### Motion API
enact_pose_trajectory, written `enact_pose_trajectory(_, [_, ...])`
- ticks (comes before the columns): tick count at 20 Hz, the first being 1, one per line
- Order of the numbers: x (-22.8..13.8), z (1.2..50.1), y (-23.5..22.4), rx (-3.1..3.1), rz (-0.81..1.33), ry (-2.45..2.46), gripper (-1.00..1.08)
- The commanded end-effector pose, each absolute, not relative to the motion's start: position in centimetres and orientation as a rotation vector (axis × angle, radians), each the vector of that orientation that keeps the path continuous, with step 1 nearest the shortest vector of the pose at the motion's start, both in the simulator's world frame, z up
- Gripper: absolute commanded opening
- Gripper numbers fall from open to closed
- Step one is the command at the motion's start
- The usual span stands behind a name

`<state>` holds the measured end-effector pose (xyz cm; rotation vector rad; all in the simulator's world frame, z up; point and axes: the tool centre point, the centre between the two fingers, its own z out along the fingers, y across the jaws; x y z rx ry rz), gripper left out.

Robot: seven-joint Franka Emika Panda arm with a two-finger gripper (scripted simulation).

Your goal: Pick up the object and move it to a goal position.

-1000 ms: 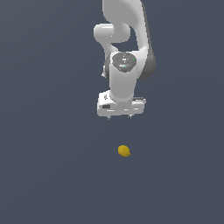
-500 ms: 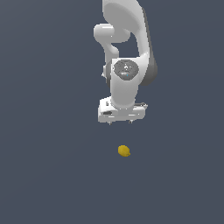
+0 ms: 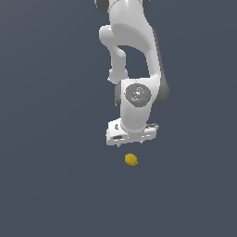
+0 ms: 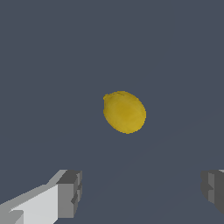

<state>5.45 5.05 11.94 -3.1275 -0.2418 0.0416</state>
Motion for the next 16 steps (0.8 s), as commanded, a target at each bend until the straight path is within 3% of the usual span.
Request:
enact_pose_trajectory(1, [6.7, 10.9, 5.3, -3.127, 0.030, -0.267, 1.00])
enact_pose_trajectory(16, [9.7, 7.8, 6.0, -3.124, 0.000, -0.331, 1.00])
